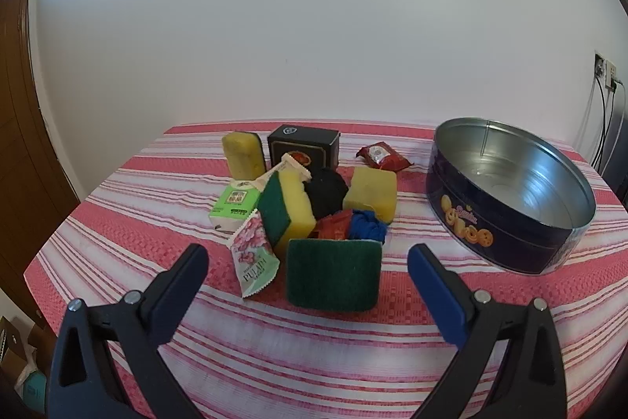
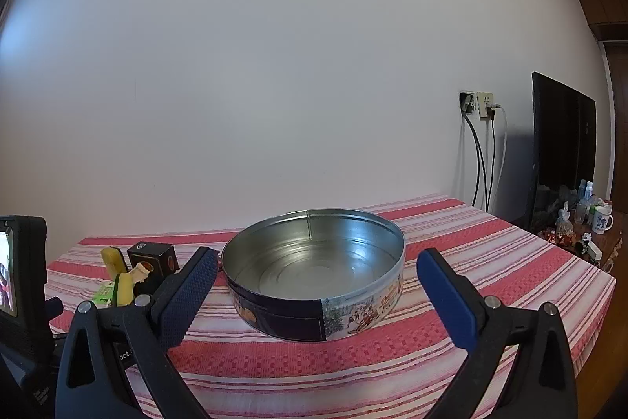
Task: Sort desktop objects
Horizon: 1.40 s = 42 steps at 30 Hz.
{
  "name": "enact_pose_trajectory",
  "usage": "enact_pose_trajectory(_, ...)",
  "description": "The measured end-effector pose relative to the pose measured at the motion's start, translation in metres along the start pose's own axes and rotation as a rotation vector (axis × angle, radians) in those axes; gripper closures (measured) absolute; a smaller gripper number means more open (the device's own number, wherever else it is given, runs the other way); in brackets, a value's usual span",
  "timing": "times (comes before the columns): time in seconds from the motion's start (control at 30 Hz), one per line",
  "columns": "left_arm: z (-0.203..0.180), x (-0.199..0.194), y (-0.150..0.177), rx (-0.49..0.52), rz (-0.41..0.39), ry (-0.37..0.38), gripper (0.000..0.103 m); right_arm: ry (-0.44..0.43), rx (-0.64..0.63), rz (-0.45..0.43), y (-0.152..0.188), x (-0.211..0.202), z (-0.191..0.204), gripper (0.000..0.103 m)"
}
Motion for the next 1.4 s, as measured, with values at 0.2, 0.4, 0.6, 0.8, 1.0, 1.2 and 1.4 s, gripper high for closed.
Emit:
enact_pose_trajectory(0.2, -0.001, 0.004, 0.001, -0.004, 0.009, 0.0, 0.001, -0.001, -0.002, 0.01, 0.001, 0.002, 0.001, 0.0)
enact_pose_trajectory(0.4, 0.0, 0.009, 0.004, -0.009, 0.02, 0.001, 0.001, -0.001, -0.009, 0.014, 0.002, 0.005, 0.003, 0.0)
enact_pose_trajectory(0.6, 0.006, 0.018, 0.006, -0.013, 0.036, 0.0, 0.001, -0.016, -0.021, 0.03, 0.007, 0.011, 0.01, 0.0)
enact_pose_trajectory(0.8, 0.029, 0.027, 0.006, -0.037, 0.043, -0.029, 0.001, -0.063, -0.044, 0.056, 0.013, 0.02, 0.026, 0.0)
enact_pose_trajectory(1.0, 0.056, 0.038, 0.008, -0.068, 0.061, -0.064, 0.001, -0.12, -0.073, 0.091, 0.023, 0.028, 0.052, 0.0)
enact_pose_trajectory(1.2, 0.075, 0.042, 0.012, -0.083, 0.064, -0.078, 0.001, -0.163, -0.102, 0.106, 0.031, 0.03, 0.079, 0.0)
enact_pose_trajectory(1.4, 0.096, 0.05, 0.017, -0.095, 0.076, -0.085, 0.0, -0.238, -0.129, 0.142, 0.041, 0.035, 0.103, 0.0)
Point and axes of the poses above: each gripper's, at about its wrist camera, not at the fingertips, and x roughly the way its jaws point, z to its left, y to its underside, the point moved 4 cm from there along x, roughly the way its jaws point, and after that the axes turned 6 degrees about -z, right-handed, at the moved point
